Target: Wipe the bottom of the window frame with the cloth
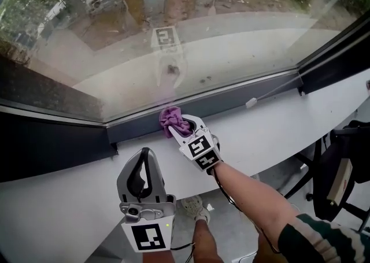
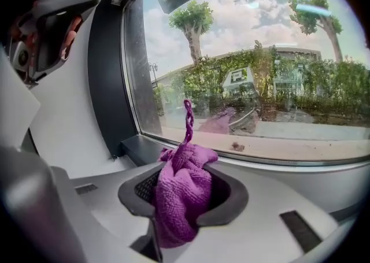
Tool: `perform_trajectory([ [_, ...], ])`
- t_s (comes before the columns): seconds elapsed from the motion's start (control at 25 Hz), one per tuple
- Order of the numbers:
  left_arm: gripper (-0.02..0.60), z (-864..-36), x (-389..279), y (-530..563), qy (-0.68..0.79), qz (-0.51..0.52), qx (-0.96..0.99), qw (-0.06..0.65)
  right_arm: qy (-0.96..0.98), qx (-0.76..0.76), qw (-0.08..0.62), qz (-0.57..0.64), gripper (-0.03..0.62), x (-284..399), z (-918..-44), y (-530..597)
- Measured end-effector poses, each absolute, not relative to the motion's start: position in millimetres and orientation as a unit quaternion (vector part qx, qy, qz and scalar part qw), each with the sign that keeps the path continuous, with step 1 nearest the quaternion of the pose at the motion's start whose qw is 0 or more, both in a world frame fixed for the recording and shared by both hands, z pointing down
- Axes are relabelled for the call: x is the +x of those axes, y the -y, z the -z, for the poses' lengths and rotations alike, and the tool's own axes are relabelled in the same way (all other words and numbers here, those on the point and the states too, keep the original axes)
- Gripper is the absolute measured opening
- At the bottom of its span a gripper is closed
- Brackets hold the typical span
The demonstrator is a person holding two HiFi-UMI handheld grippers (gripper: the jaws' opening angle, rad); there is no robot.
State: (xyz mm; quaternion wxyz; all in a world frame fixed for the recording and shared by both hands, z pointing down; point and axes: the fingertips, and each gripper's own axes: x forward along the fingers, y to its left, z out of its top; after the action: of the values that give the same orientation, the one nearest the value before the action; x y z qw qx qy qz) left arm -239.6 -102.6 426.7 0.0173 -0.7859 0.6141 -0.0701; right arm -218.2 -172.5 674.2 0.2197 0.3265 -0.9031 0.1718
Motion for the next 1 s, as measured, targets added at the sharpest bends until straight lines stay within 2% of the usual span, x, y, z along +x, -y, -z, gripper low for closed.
perform_trajectory([
  [0.52, 0.006, -430.4, -218.3, 108.7, -0.603, 0.042, -0.797, -0.009, 0.902, 0.330, 0.218, -0.174, 0.150, -196.9, -676.9, 177.4],
  [1.0, 0.006, -435.5, -198.3, 115.3, -0.594, 0.057, -0.802, -0.012, 0.900, 0.335, 0.219, -0.175, 0.150, -167.0, -678.5, 183.6],
])
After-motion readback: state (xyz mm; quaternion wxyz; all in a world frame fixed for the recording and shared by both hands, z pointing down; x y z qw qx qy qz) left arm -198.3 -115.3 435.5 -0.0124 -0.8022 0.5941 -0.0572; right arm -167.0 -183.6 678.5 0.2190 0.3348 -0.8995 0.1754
